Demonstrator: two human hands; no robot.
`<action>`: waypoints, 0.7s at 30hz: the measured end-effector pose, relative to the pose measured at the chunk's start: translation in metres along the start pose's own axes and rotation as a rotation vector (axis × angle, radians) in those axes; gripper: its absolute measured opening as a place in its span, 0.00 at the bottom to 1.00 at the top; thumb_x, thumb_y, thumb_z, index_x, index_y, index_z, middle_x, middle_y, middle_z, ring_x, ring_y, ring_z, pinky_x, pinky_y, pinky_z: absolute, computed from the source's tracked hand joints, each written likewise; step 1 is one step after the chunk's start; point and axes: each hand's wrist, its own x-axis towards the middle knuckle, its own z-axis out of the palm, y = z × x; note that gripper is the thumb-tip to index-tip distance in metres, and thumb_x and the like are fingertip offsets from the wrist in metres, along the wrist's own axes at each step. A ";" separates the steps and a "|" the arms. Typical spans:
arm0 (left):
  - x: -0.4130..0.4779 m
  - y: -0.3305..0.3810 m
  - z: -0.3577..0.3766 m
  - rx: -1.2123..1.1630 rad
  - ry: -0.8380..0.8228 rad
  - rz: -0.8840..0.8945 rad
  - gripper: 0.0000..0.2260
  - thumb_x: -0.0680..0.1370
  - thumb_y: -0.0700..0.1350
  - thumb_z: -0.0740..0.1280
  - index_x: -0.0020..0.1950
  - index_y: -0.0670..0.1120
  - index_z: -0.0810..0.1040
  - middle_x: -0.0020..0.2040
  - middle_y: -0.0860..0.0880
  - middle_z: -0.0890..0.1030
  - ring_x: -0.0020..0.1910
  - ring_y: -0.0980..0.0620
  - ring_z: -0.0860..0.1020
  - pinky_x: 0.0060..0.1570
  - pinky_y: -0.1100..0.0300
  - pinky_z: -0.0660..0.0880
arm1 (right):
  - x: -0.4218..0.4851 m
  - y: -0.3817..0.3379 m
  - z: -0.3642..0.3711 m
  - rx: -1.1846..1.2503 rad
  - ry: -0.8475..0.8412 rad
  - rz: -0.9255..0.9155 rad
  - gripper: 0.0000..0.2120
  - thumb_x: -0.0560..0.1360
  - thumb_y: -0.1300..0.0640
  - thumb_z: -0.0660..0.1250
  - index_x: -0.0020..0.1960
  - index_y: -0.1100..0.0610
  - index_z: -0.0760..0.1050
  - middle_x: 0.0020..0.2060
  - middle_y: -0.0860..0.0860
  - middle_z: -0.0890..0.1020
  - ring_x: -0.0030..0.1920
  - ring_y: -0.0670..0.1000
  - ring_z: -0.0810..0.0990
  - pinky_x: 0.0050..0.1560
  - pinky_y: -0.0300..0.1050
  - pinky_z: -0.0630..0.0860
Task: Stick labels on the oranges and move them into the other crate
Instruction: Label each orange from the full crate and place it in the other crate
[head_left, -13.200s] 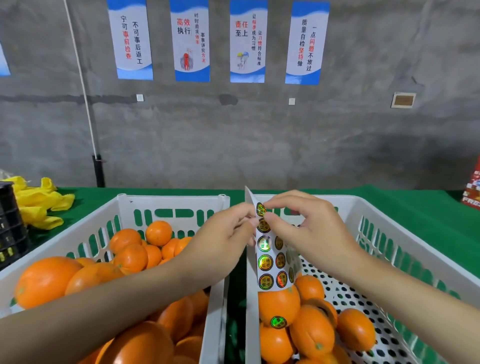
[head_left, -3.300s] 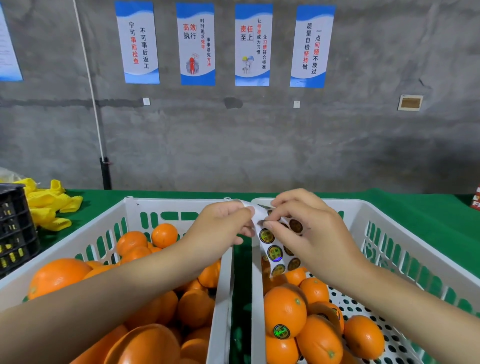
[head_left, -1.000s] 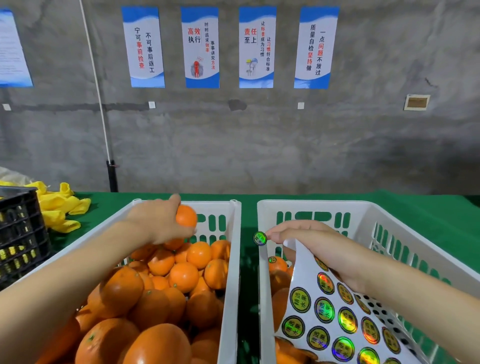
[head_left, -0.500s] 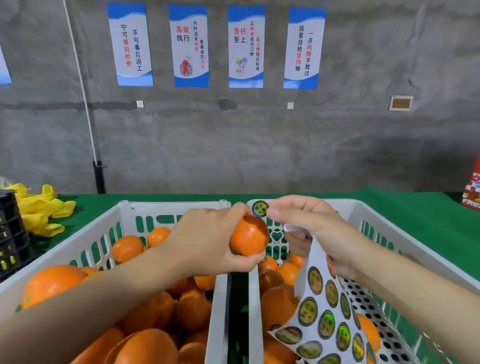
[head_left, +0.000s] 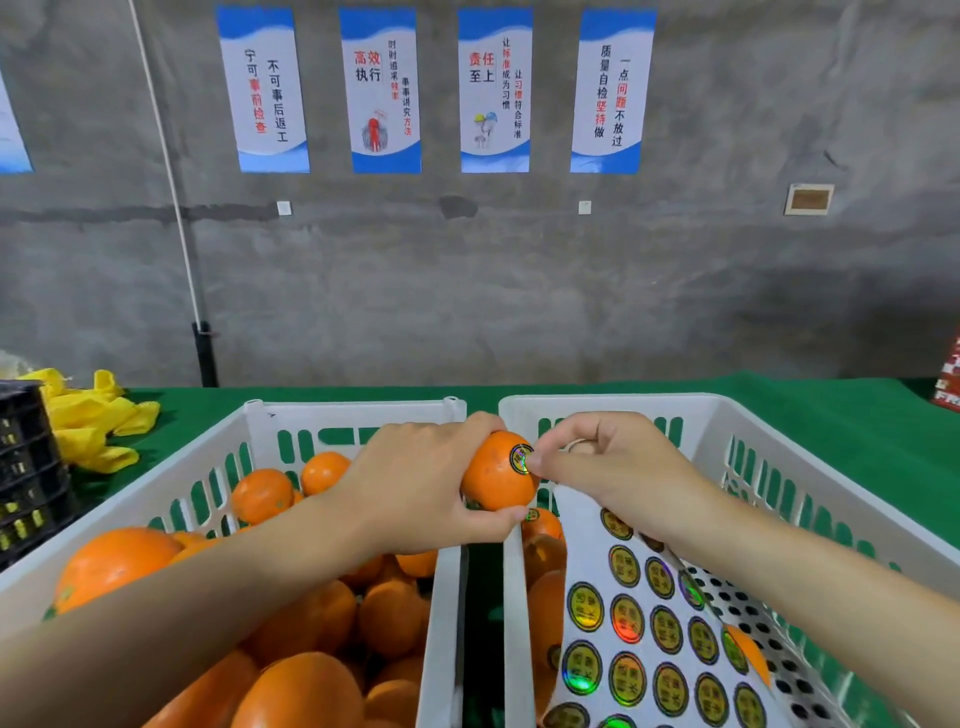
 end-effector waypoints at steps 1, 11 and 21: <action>0.000 0.000 0.000 0.007 -0.001 0.006 0.32 0.68 0.77 0.57 0.66 0.61 0.66 0.53 0.59 0.81 0.48 0.56 0.81 0.42 0.64 0.71 | 0.000 0.002 0.001 -0.026 0.020 -0.057 0.02 0.72 0.53 0.74 0.40 0.50 0.84 0.24 0.45 0.77 0.25 0.45 0.73 0.33 0.38 0.73; 0.000 0.002 -0.003 -0.072 -0.022 0.058 0.31 0.70 0.74 0.62 0.67 0.62 0.62 0.54 0.60 0.81 0.48 0.57 0.80 0.43 0.68 0.71 | 0.003 0.010 -0.004 -0.114 0.010 -0.191 0.19 0.69 0.44 0.76 0.56 0.40 0.74 0.22 0.46 0.75 0.23 0.41 0.70 0.29 0.36 0.72; 0.001 0.005 -0.004 -0.125 -0.071 0.064 0.33 0.71 0.73 0.65 0.71 0.65 0.57 0.63 0.61 0.78 0.58 0.58 0.79 0.48 0.73 0.67 | 0.007 0.016 -0.003 -0.044 -0.045 -0.218 0.18 0.69 0.34 0.69 0.56 0.40 0.78 0.22 0.46 0.72 0.27 0.44 0.71 0.39 0.55 0.78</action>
